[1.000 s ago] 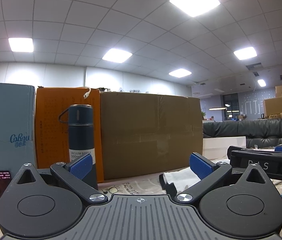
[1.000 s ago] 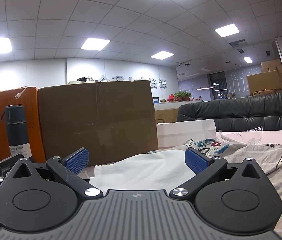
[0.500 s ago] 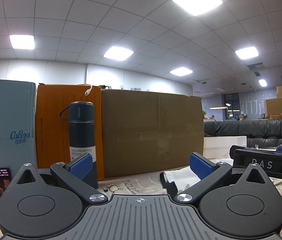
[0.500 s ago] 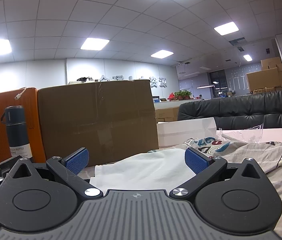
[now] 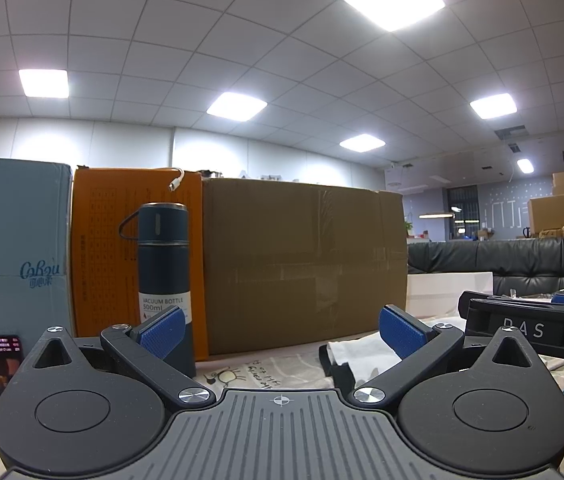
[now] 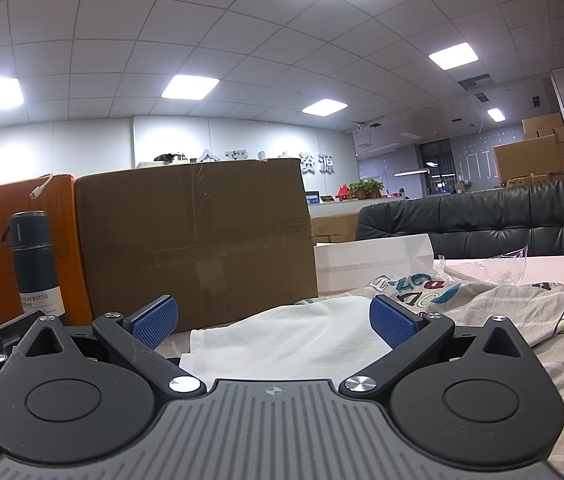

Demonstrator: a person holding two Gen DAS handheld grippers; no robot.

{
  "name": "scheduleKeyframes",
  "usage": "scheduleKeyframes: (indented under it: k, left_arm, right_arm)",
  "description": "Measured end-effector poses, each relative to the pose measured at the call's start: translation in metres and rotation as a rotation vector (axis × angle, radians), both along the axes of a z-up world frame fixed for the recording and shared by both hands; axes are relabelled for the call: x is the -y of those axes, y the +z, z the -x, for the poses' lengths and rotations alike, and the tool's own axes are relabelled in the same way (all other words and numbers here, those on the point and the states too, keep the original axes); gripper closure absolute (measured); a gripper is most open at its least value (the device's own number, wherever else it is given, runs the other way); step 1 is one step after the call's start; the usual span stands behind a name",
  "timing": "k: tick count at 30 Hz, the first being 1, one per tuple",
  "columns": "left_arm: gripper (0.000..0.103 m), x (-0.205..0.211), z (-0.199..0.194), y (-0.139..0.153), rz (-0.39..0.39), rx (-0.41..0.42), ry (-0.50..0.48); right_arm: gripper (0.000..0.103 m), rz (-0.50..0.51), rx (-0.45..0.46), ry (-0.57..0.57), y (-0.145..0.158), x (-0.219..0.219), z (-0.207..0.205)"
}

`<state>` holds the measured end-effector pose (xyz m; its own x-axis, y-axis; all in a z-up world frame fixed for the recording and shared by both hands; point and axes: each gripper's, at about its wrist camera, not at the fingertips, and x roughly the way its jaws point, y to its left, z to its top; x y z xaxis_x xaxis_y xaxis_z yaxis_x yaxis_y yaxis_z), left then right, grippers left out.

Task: Fold clothes

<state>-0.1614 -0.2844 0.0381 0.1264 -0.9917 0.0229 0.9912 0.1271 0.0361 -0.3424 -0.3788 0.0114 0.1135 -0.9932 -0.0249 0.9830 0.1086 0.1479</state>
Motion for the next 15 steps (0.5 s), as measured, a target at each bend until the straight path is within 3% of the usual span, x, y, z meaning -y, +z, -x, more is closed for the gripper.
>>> scheduleKeyframes:
  k: [15]
  left_arm:
    - [0.000, -0.0008, 0.0013, 0.0004, -0.001, 0.000, -0.001]
  right_arm:
    - [0.000, 0.002, 0.001, -0.001, -0.0001, -0.0013, 0.0002]
